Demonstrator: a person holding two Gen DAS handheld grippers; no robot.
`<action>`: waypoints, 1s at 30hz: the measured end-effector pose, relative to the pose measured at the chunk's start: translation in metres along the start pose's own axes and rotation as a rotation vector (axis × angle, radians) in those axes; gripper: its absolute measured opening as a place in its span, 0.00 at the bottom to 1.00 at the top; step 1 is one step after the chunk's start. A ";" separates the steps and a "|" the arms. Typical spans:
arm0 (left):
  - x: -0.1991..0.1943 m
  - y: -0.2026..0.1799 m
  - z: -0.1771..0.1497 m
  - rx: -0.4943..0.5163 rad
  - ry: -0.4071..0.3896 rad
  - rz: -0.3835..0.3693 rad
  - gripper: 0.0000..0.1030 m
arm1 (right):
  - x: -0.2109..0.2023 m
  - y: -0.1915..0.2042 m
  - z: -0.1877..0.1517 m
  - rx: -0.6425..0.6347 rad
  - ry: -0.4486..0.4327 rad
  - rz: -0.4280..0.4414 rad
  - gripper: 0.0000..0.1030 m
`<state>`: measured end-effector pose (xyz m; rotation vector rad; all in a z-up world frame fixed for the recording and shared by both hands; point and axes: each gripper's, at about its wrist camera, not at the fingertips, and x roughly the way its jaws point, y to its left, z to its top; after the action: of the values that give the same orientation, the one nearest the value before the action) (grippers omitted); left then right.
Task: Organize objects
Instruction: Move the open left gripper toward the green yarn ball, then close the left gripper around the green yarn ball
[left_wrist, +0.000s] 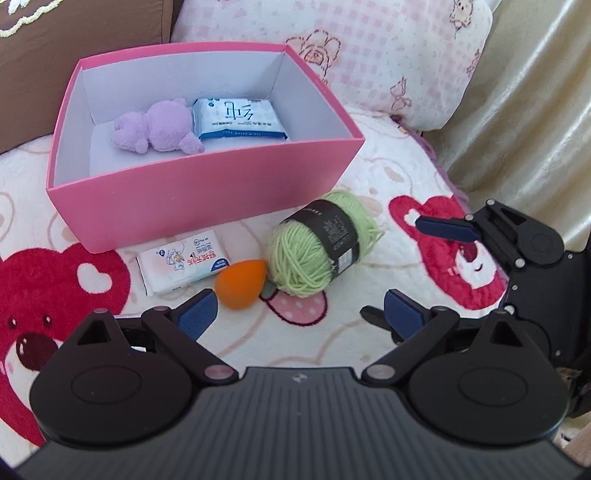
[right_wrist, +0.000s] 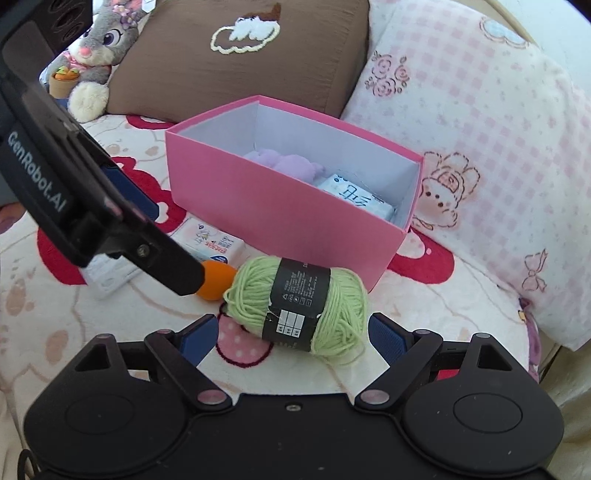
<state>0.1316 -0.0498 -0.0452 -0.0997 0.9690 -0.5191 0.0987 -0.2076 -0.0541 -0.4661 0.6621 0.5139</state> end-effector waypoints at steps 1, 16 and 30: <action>0.004 0.002 0.001 -0.002 0.007 -0.001 0.94 | 0.003 -0.001 -0.001 -0.001 -0.003 -0.002 0.88; 0.031 0.005 0.010 0.051 -0.015 0.005 0.93 | 0.045 -0.006 -0.007 -0.062 0.008 -0.049 0.88; 0.045 -0.024 0.009 0.187 -0.081 -0.022 0.89 | 0.078 -0.030 -0.027 0.022 0.042 0.012 0.88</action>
<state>0.1509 -0.0932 -0.0670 0.0364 0.8374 -0.6192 0.1565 -0.2234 -0.1184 -0.4536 0.7108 0.5083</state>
